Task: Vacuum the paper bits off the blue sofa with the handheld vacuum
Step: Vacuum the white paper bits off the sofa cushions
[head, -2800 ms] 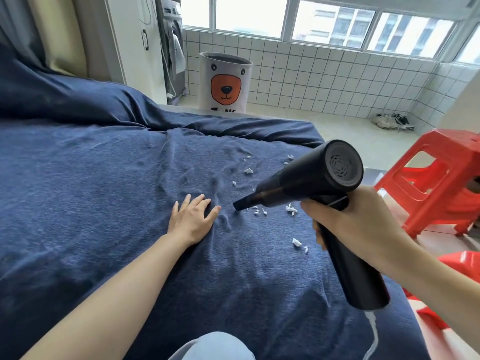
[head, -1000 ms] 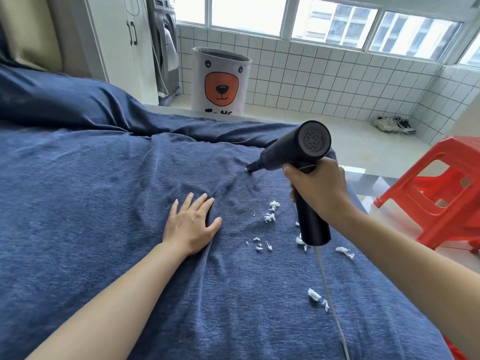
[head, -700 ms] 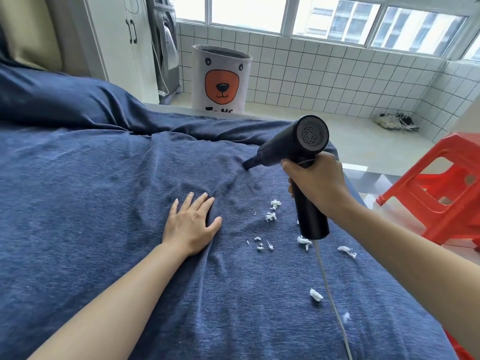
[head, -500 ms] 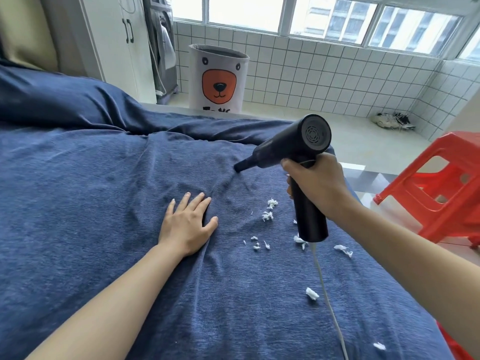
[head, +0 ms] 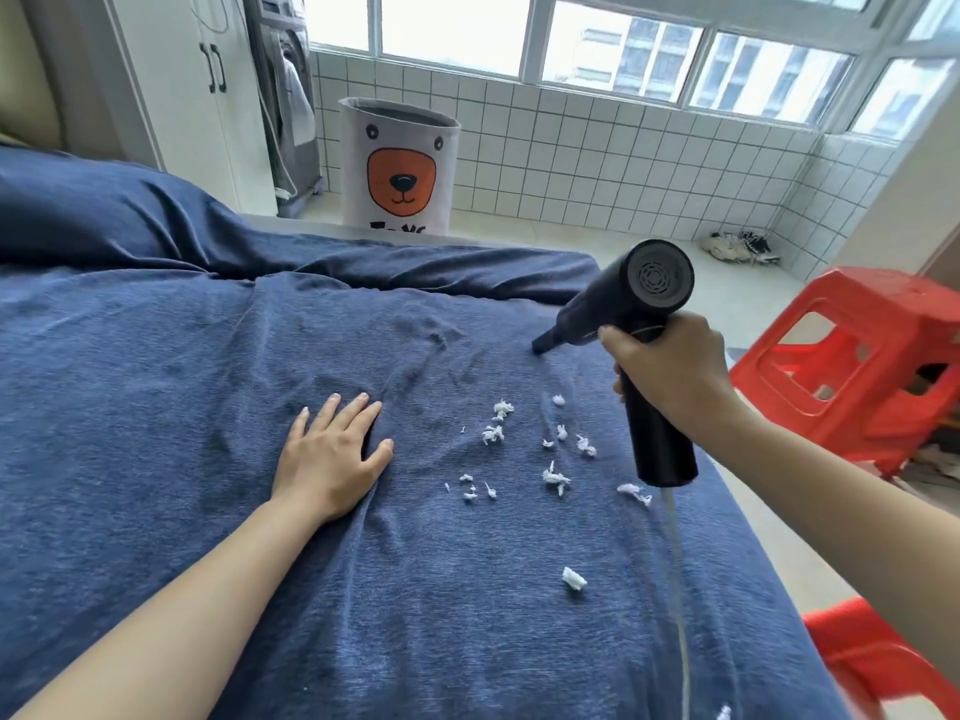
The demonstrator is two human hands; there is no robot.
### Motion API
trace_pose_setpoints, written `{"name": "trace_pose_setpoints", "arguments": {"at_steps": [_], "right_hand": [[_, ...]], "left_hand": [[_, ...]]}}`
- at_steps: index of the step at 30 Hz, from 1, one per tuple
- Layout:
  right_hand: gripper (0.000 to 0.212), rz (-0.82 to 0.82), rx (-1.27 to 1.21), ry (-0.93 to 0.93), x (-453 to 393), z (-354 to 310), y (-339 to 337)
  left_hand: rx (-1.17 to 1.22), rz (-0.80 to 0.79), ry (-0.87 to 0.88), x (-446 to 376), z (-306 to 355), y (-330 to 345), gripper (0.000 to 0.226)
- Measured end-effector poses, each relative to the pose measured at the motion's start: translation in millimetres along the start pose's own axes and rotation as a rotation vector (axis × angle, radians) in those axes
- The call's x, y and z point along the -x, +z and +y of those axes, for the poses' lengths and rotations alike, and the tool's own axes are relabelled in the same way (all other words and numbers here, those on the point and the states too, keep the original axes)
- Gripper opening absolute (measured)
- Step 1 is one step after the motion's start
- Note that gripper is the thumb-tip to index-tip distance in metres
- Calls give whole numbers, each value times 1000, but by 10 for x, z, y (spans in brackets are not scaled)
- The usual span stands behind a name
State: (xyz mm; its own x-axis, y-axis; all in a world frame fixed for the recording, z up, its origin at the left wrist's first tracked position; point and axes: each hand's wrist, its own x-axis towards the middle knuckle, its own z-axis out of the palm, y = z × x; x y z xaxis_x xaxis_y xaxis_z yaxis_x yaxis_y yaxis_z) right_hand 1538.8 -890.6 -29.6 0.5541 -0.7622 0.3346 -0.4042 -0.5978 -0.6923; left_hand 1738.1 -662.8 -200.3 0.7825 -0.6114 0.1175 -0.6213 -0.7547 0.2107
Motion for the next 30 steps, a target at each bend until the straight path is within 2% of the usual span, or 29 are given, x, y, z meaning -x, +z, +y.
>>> {"name": "trace_pose_setpoints", "arguments": {"at_steps": [16, 20, 24, 30], "right_hand": [[27, 29, -18, 10, -200, 176, 66], [27, 37, -7, 34, -106, 183, -8], [25, 12, -34, 68, 111, 141, -228], [26, -47, -44, 114, 573, 24, -584]], "left_hand": [[-17, 31, -8, -11, 5, 28, 77], [-33, 30, -12, -13, -8, 34, 73], [-49, 14, -25, -2, 30, 21, 60], [-13, -22, -88, 96, 142, -30, 58]]}}
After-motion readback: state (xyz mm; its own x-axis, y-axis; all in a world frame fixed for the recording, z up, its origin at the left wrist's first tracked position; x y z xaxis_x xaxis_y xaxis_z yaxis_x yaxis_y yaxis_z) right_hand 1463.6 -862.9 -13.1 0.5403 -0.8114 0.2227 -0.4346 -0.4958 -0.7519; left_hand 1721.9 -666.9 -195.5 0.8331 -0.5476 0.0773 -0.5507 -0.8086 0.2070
